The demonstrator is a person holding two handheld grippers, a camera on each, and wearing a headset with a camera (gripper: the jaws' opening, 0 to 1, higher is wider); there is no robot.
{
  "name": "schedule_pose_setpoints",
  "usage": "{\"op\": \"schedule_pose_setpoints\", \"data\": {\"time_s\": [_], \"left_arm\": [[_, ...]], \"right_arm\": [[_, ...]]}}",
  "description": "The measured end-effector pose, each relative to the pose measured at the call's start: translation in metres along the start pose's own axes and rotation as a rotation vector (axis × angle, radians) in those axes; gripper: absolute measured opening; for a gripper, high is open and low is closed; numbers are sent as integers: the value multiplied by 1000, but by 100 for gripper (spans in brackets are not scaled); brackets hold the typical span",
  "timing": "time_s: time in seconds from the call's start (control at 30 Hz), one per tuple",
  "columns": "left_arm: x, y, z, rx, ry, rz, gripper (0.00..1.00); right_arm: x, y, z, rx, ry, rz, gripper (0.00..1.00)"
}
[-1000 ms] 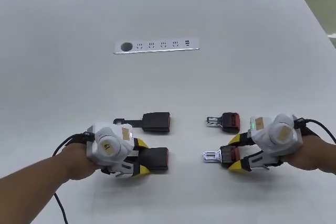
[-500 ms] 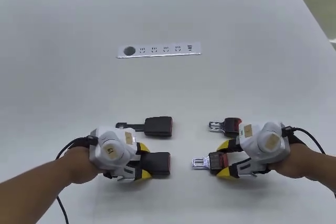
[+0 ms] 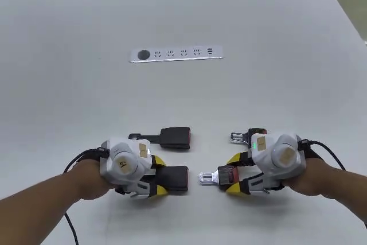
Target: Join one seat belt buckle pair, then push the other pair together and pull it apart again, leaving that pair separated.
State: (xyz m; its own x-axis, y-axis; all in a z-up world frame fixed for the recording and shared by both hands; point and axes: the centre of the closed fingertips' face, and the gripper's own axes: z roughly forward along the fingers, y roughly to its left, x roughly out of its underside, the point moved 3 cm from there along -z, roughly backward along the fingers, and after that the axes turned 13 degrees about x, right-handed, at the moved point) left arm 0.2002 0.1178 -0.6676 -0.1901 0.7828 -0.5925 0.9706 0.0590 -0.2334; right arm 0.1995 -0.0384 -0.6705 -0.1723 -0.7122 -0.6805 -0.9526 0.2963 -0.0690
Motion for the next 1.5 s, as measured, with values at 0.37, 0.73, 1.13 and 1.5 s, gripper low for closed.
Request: {"op": "schedule_pose_setpoints", "data": {"time_s": [0.37, 0.73, 1.13, 1.5], "left_arm": [[0, 0, 0, 1, 5, 1, 34], [-1, 0, -1, 1, 2, -5, 34], [1, 1, -2, 12, 20, 19, 33], [2, 2, -2, 31, 40, 48, 33]], "right_arm": [[-12, 4, 8, -4, -34, 10, 33], [-24, 11, 21, 0, -72, 28, 33], [-26, 14, 25, 20, -96, 53, 33], [-36, 19, 33, 33, -119, 76, 33]]}}
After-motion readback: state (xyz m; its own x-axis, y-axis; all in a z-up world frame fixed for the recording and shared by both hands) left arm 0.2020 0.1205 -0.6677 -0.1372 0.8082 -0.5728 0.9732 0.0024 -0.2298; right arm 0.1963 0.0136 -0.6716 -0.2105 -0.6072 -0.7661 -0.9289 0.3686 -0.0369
